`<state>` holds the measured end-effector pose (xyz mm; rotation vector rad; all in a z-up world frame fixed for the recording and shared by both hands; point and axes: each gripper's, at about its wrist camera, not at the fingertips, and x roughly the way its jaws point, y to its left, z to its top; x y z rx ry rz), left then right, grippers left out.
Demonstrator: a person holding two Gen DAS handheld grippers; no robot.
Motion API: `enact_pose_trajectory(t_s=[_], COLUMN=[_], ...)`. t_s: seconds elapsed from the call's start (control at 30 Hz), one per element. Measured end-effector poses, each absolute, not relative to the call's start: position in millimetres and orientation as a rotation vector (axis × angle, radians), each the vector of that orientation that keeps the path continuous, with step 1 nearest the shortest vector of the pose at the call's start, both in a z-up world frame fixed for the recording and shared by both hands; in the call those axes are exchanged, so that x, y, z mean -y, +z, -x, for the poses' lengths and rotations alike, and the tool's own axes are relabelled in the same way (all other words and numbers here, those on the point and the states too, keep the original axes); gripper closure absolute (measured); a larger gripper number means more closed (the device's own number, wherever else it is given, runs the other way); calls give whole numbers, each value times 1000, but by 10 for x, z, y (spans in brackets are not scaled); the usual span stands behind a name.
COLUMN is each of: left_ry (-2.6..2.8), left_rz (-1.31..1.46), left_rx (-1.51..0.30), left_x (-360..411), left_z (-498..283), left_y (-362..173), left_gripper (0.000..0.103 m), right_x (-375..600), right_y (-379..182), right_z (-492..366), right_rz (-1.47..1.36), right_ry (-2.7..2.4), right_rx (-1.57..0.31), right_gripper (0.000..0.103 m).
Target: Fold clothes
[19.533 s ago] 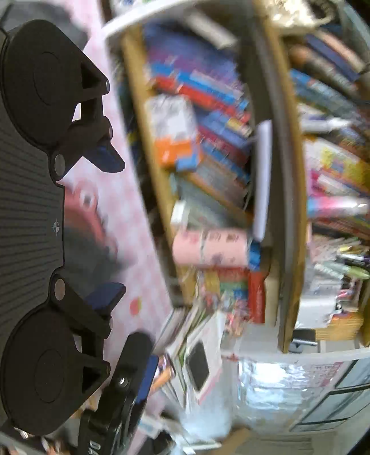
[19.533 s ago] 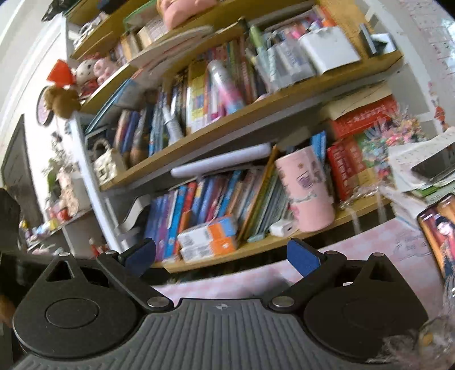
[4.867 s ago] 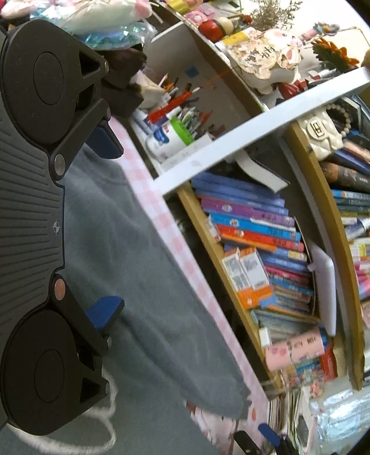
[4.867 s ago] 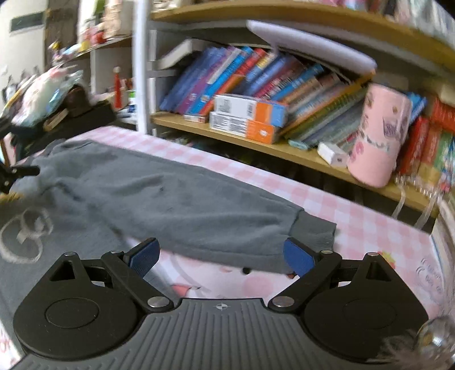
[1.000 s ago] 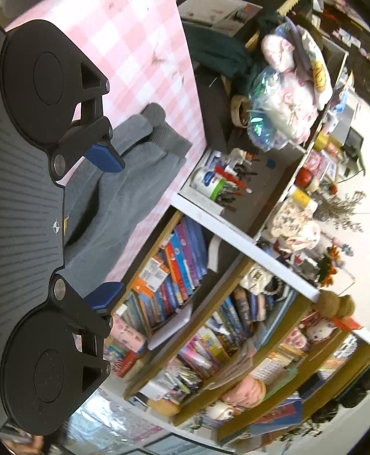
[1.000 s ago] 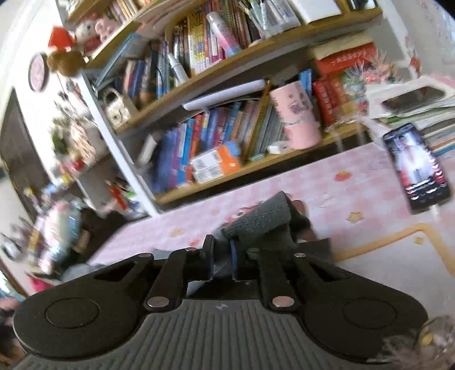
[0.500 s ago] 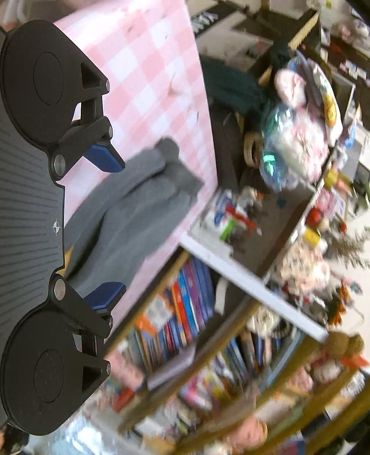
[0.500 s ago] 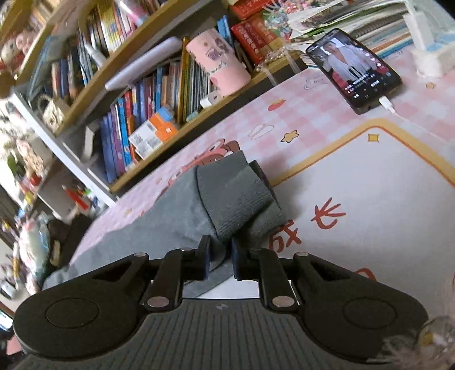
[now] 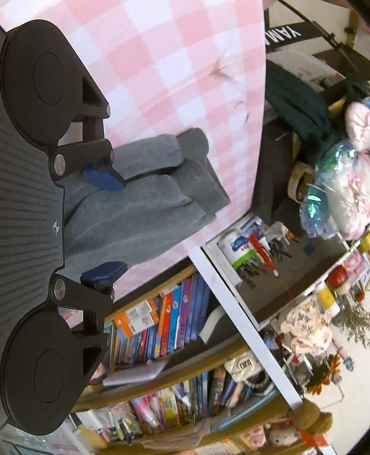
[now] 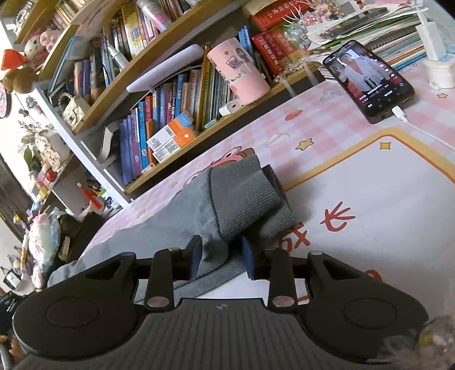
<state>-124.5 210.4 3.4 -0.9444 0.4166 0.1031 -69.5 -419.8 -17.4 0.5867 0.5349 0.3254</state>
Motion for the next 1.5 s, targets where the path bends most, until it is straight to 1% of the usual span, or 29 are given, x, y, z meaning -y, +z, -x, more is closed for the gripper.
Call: enact_pose_trajectory(t_s=[0.13,0.17,0.23,0.27,0.4,0.5,0.6,0.63,0.7,0.77,0.83,0.87,0.9,0.97,1.07,1.17,1.2,1.23,1.33,1.37,1.43,1.5], left_ry=[182,191,215,222,93,98,215,244,240,229,229,225,222,225,246,265,269,268,259,255,242,236], left_rz=[977,976,946,931,859,878,973,1009,1058,1047,1030,1026,1022,1016,1000,971,960,949,931,929,928,919], left_rx=[-454,-457,-446,-433,-200,-143,-308,-360,-351,-348,-355,-347,-340,-332,-339,-354,-360,-364,-368,-369,-365,-366], left_x=[-2126,-2129,-2142,-2154,-2051,-2089,-2290,-2352,-2385,-2378,-2363,-2345,-2327,-2301,-2263,-2222,-2208,-2197,-2164,-2153,-2130,-2103], left_z=[1107,1076,1043,1042,1342,1599,1587,1580,1623,1624,1631,1646,1663,1701,1646,1606,1597,1589,1581,1583,1588,1575], left_y=[-31,-40,18,65,511,484,24,-138,-326,-308,-254,-231,-209,-194,-161,-132,-123,-114,-97,-91,-81,-67], left_gripper=[49,52,89,99,99,99,99,99,94,93,85,75,68,65,65,65,64,64,59,56,49,44], right_x=[4202,4203,4206,4209,4213,4218,4214,4213,4210,4213,4216,4209,4207,4206,4204,4190,4186,4174,4097,4074,4080,4114], right_y=[-179,-180,-180,-180,-180,-187,-188,-188,-189,-191,-193,-188,-188,-188,-186,-159,-142,-102,103,151,178,111], right_z=[696,696,696,698,700,692,695,696,698,700,702,702,702,702,701,705,708,734,878,910,905,804], right_rz=[-592,-593,-597,-598,-599,-594,-593,-594,-594,-594,-594,-594,-594,-595,-595,-584,-576,-557,-433,-391,-374,-379], right_ry=[332,334,337,338,341,341,341,341,340,340,340,340,340,340,340,318,313,322,315,298,237,191], right_rx=[-533,-533,-532,-532,-532,-532,-532,-532,-532,-532,-532,-532,-532,-532,-532,-524,-517,-489,-356,-327,-336,-426], right_gripper=[71,71,70,70,70,70,70,70,70,70,70,70,70,70,71,80,88,92,92,92,92,92])
